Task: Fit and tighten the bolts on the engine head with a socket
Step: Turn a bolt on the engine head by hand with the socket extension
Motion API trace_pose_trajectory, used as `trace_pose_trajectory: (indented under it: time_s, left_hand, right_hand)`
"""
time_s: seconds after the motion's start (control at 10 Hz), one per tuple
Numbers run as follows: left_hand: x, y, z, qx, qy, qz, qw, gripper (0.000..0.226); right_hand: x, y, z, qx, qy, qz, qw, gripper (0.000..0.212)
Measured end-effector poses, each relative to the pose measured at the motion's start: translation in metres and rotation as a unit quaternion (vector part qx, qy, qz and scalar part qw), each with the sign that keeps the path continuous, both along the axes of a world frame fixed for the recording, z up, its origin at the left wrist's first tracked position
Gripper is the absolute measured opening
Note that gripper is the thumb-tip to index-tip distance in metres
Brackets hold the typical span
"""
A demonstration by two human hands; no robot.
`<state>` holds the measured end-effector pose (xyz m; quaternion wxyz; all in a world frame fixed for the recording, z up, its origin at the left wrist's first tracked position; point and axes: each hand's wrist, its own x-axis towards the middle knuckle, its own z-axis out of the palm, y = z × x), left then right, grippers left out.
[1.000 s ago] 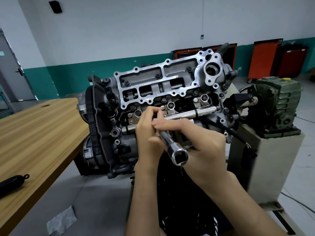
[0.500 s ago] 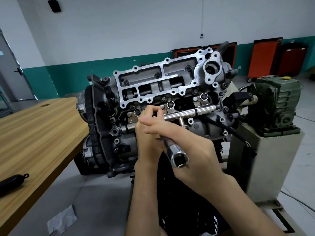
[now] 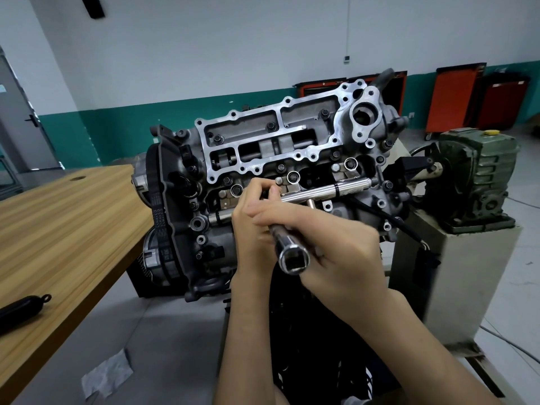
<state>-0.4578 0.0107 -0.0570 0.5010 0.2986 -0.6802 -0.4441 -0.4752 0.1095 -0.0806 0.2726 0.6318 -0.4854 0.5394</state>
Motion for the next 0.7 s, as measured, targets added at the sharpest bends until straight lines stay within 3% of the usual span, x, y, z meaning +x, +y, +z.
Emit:
trace_pose_trajectory:
  time_s: [0.1,0.2,0.3,0.4,0.5,0.7]
  left_hand:
    - [0.004,-0.016,-0.025,-0.130,0.030,-0.025,0.991,0.015]
    - [0.005,-0.011,-0.021,-0.126,0.029,-0.013,0.992,0.017]
    - [0.004,-0.009,-0.005,-0.111,-0.051,0.005,0.992,0.028]
    - [-0.002,-0.014,-0.011,-0.093,-0.019,-0.013,0.995,0.025]
    - [0.005,-0.016,-0.026,-0.133,0.019,-0.019,0.991,0.015]
    - [0.002,-0.010,-0.009,-0.162,0.009,-0.006,0.987,0.026]
  right_hand:
    - [-0.001,0.001,0.001,-0.041,-0.021,-0.028,0.999,0.027]
    - [0.000,0.002,0.000,-0.033,-0.025,-0.006,0.999,0.027]
    - [0.002,0.000,0.000,0.018,0.014,0.039,0.999,0.027]
    - [0.000,-0.001,0.001,0.015,0.025,0.017,0.999,0.028]
    - [-0.005,0.000,0.001,-0.026,-0.004,-0.012,1.000,0.027]
    - [-0.001,-0.002,-0.001,0.012,0.007,0.028,1.000,0.027]
